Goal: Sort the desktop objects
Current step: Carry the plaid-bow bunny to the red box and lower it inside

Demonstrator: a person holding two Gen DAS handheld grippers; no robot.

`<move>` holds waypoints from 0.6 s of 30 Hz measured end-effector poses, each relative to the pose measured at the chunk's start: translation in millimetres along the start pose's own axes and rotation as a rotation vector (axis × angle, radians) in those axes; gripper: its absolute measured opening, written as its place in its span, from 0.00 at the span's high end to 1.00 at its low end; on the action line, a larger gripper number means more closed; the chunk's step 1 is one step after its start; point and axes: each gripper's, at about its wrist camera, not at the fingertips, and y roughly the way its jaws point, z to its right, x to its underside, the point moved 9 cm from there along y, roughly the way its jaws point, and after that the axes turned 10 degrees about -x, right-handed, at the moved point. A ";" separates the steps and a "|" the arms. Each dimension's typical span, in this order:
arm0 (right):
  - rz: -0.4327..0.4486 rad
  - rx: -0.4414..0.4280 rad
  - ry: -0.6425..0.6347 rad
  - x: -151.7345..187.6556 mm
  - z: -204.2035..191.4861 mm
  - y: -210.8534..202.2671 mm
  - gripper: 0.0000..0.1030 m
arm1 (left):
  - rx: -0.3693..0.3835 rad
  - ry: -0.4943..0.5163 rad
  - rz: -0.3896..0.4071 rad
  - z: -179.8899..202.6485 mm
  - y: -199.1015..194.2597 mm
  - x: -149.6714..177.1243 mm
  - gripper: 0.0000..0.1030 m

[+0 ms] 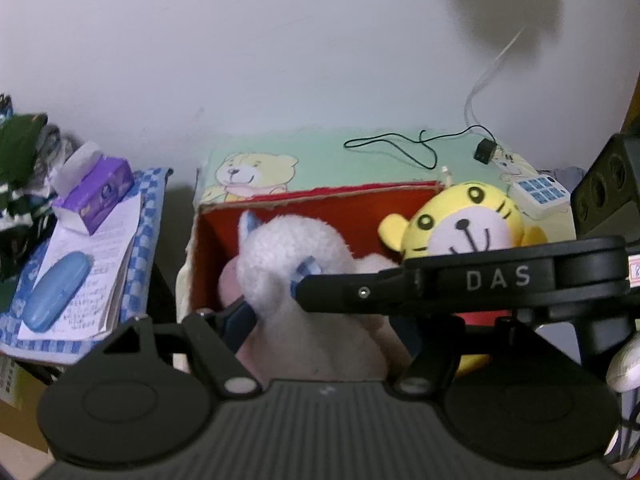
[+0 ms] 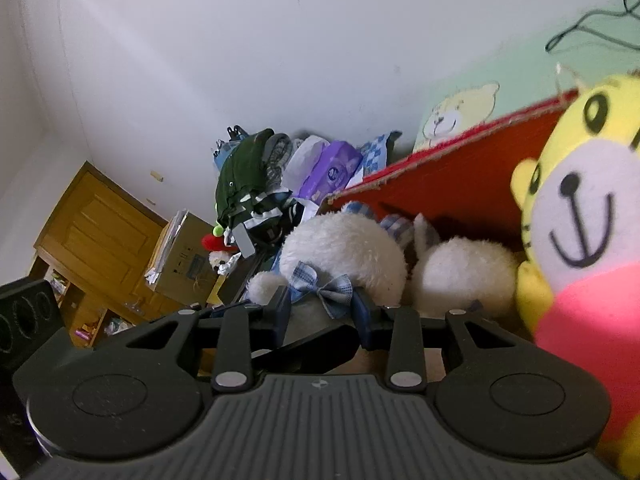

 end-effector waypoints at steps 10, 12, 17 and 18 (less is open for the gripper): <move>-0.084 -0.019 0.016 12.2 -2.1 34.9 0.66 | -0.074 0.002 -0.027 -19.3 6.6 13.4 0.33; -0.099 -0.013 0.026 15.0 1.8 38.0 0.66 | -0.073 -0.013 -0.035 -21.4 8.3 15.3 0.33; -0.101 -0.004 0.022 16.8 1.1 31.5 0.62 | -0.067 -0.021 -0.046 -19.6 10.9 14.7 0.24; -0.101 0.001 0.020 17.0 1.0 29.1 0.61 | -0.064 -0.025 -0.045 -19.3 11.0 14.7 0.19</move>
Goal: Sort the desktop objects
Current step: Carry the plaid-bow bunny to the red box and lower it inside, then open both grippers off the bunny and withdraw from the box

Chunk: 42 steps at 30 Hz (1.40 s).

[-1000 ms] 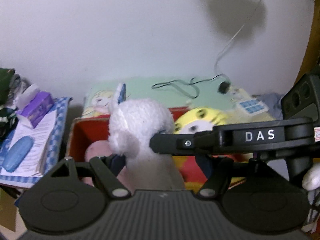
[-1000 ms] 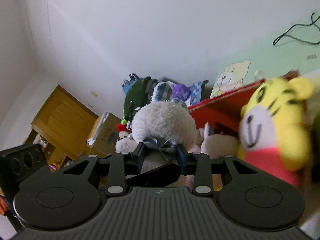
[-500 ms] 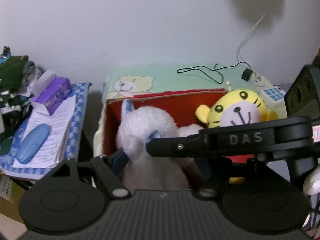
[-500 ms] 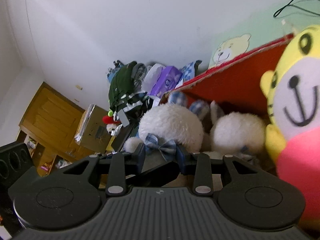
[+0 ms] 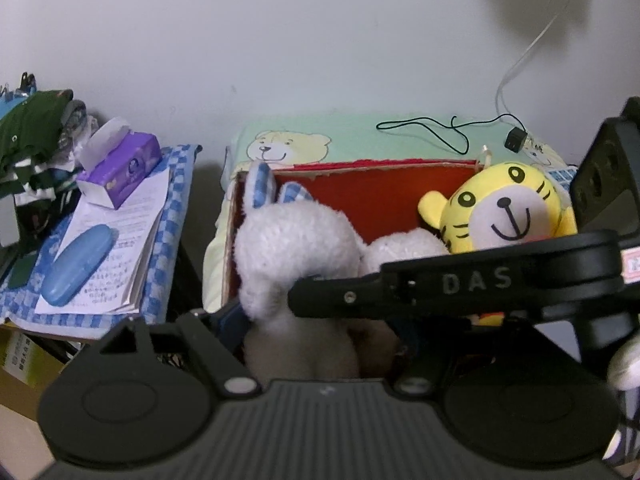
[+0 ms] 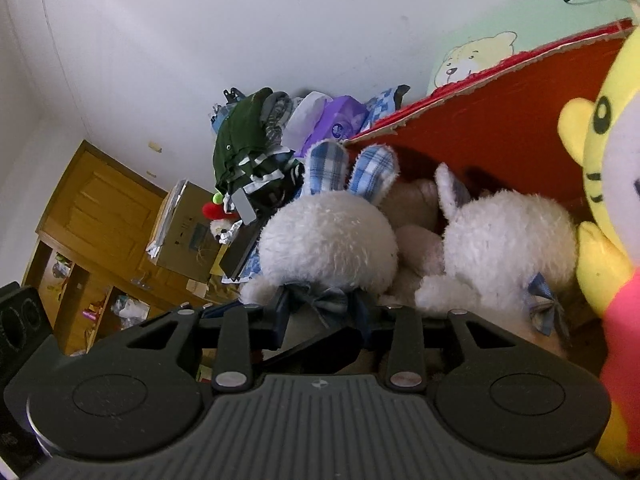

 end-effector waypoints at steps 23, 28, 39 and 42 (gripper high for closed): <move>0.050 0.102 -0.034 -4.6 2.2 -6.7 0.72 | -0.077 -0.013 -0.023 -3.7 -7.5 4.1 0.23; 0.073 0.112 -0.045 -6.4 2.2 -20.9 0.71 | -0.116 0.002 -0.023 -0.7 -6.9 3.8 0.20; 0.127 0.251 -0.105 -5.7 9.8 -53.8 0.71 | -0.172 0.009 -0.080 9.0 5.6 8.1 0.18; 0.134 0.309 -0.106 -5.5 17.5 -61.1 0.70 | -0.192 0.008 -0.095 10.6 8.1 9.4 0.17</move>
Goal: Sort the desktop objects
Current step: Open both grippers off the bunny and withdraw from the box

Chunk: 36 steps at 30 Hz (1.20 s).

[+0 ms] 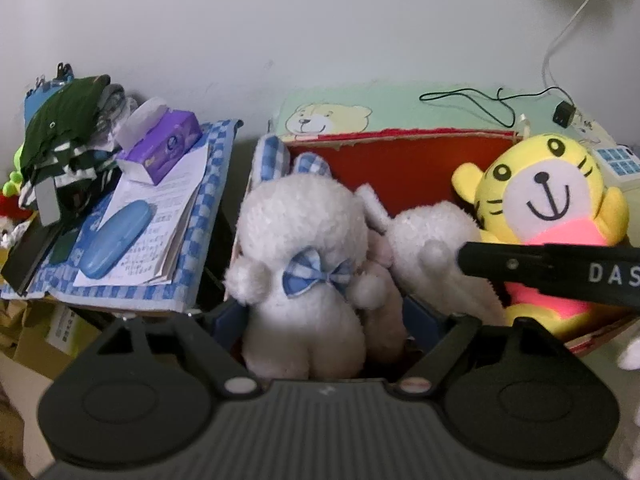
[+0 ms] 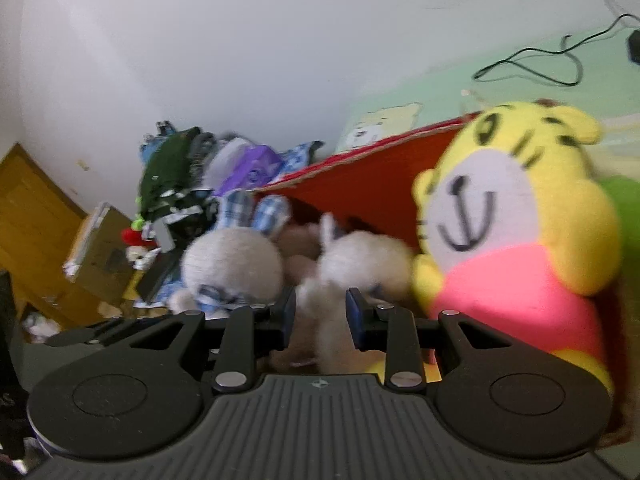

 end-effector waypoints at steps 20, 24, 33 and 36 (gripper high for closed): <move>0.006 0.034 -0.009 9.3 11.6 -19.8 0.71 | -0.071 0.040 -0.001 23.1 -15.3 -5.5 0.11; 0.018 0.026 0.001 7.6 11.3 -25.5 0.70 | -0.057 0.044 -0.007 30.0 -21.4 -7.1 0.11; 0.051 0.035 0.012 6.3 12.0 -38.7 0.70 | -0.050 0.067 -0.029 46.5 -21.0 -1.6 0.11; 0.059 0.036 0.014 5.2 13.2 -43.0 0.70 | -0.042 0.059 -0.041 48.1 -20.8 -1.2 0.09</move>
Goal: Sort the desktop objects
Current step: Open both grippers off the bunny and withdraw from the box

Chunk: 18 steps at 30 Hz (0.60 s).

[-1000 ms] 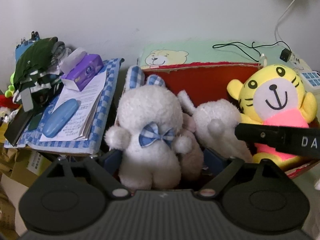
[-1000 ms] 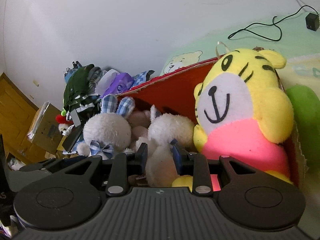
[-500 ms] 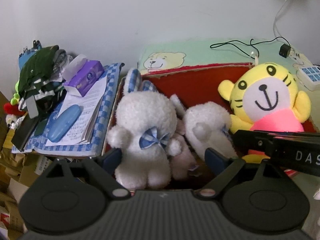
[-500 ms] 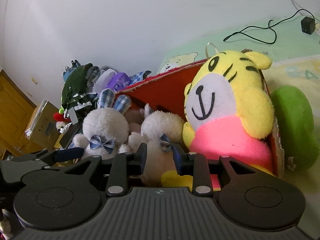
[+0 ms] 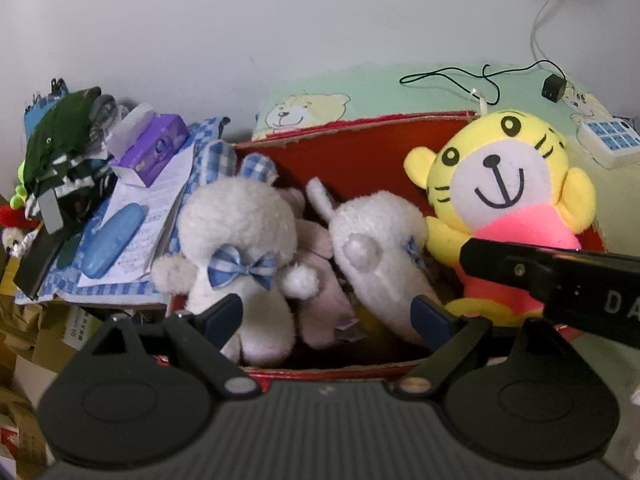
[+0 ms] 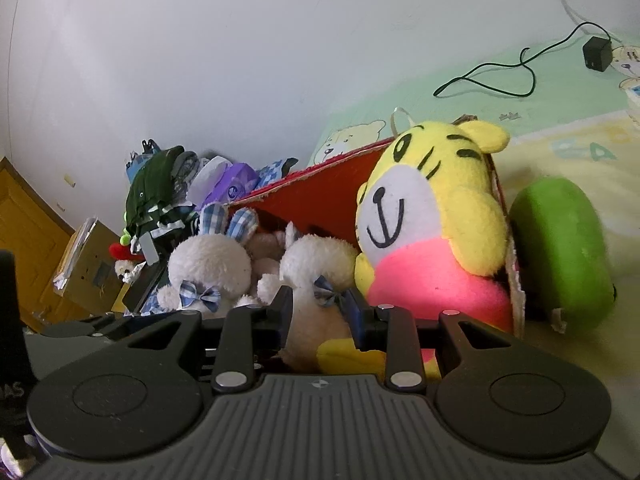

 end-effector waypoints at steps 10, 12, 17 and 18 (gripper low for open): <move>0.005 0.041 -0.016 0.3 5.1 -8.2 0.71 | 0.034 -0.011 -0.041 10.7 8.2 4.6 0.08; 0.000 0.048 -0.010 1.0 9.0 -9.2 0.71 | 0.042 -0.015 -0.045 12.7 10.0 5.0 0.08; -0.010 0.066 -0.011 4.5 15.8 -11.4 0.73 | 0.046 -0.030 -0.056 14.8 14.5 5.2 0.06; -0.011 0.066 -0.016 4.6 15.4 -12.1 0.73 | 0.042 -0.030 -0.054 15.5 14.7 4.8 0.05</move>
